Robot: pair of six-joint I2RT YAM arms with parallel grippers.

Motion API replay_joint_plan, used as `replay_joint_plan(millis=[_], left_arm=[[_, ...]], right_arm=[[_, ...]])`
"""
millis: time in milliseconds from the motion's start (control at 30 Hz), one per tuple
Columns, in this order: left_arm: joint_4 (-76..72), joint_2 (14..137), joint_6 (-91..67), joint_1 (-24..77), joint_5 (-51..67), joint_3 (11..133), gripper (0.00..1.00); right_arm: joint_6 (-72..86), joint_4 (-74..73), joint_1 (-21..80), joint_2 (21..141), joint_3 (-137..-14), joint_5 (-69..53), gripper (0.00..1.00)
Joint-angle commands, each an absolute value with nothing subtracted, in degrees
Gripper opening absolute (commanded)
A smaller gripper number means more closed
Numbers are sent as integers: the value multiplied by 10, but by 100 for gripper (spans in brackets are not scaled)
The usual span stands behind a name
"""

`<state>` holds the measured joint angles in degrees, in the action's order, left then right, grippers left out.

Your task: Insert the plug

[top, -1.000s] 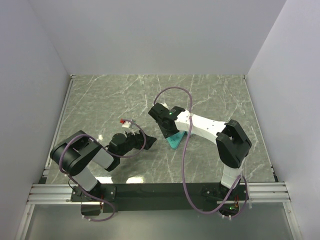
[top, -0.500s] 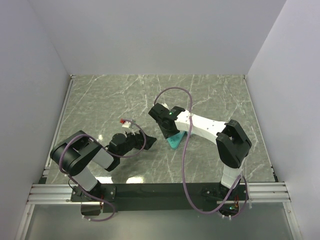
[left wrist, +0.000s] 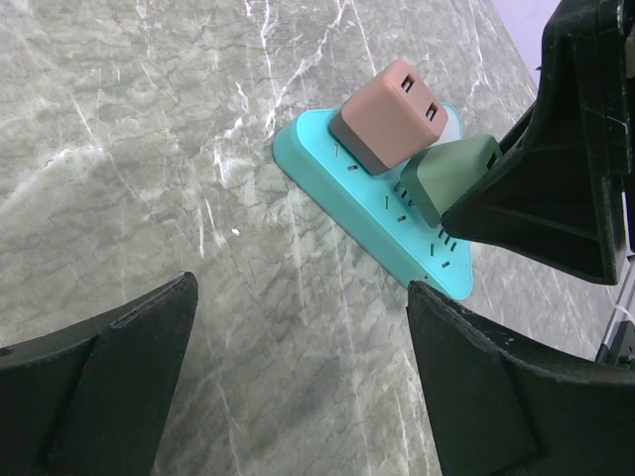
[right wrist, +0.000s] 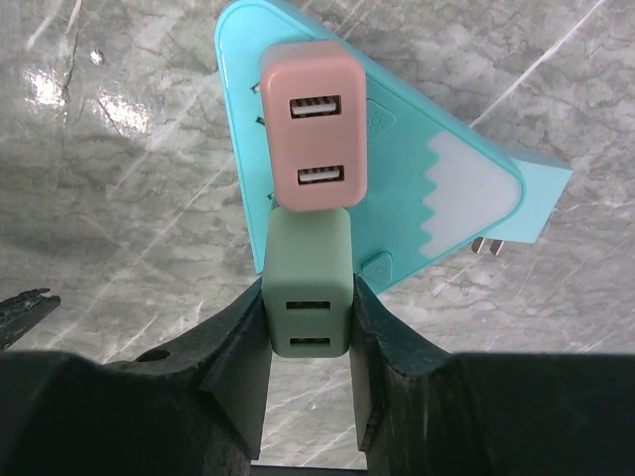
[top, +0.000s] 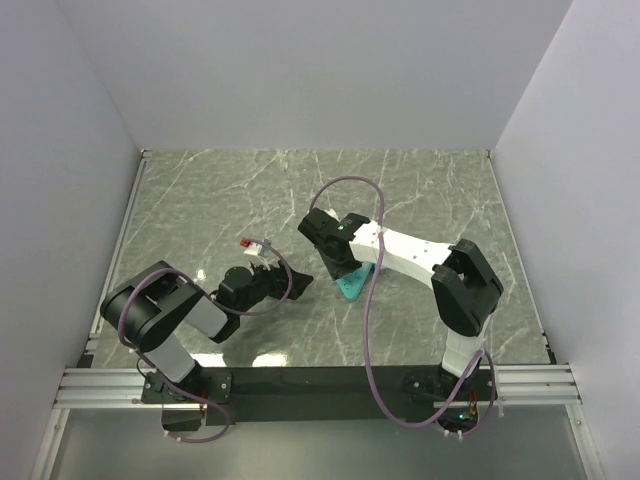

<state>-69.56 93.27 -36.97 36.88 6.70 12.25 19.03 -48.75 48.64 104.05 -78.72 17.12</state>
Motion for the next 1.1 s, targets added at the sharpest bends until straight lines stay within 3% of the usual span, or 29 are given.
replay_joint_plan(millis=[0,1067], left_arm=[[-717,925,-357,367,77,129,92],[-707,915,-342,367,83,117,92]], right_arm=[[193,-494,482,1050,-778,181,14],[127,-502,405,1140,-890,136,11]])
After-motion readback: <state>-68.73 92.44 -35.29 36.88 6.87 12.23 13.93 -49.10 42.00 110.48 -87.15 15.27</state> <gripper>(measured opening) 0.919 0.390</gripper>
